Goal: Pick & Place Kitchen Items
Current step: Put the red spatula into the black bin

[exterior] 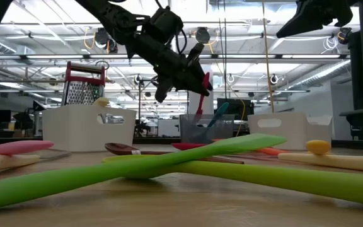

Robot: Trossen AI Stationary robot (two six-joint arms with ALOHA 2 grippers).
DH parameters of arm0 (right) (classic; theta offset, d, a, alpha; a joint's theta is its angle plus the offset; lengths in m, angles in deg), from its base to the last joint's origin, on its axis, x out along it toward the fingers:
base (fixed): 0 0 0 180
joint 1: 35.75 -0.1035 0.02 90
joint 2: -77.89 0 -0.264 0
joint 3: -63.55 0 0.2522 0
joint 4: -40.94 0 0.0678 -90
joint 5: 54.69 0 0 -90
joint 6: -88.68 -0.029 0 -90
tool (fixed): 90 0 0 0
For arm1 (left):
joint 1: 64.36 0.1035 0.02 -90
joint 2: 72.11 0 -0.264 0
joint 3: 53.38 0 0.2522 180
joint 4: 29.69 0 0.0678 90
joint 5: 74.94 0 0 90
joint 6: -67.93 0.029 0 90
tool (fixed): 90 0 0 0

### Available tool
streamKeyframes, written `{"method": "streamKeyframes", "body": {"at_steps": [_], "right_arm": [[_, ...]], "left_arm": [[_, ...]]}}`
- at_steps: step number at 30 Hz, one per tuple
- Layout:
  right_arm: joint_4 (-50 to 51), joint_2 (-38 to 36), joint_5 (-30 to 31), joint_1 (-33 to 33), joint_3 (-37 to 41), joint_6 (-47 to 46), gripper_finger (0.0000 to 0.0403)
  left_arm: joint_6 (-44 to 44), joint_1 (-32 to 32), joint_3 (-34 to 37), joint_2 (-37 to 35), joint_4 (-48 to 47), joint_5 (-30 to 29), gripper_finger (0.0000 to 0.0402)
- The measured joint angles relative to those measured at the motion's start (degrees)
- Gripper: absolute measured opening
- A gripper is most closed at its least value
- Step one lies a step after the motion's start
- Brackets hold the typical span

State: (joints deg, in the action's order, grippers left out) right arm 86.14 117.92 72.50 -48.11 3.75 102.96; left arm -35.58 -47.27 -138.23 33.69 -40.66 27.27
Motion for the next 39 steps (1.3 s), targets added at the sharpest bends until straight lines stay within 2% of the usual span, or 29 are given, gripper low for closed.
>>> {"method": "streamKeyframes", "body": {"at_steps": [14,18,30,39], "right_arm": [[0.0,0.0,0.0,0.0,0.0,0.0,0.0004],[0.0,0.0,0.0,0.0,0.0,0.0,0.0004],[0.0,0.0,0.0,0.0,0.0,0.0,0.0004],[0.0,0.0,0.0,0.0,0.0,0.0,0.0004]], "left_arm": [[4.4,1.3,0.0,0.0,-2.1,-4.2,0.0063],[5.6,1.3,0.0,0.0,-2.3,-4.3,0.0088],[6.0,1.3,0.0,0.0,-4.1,-4.5,0.0198],[6.9,1.6,0.0,0.0,3.8,2.6,0.0227]]}}
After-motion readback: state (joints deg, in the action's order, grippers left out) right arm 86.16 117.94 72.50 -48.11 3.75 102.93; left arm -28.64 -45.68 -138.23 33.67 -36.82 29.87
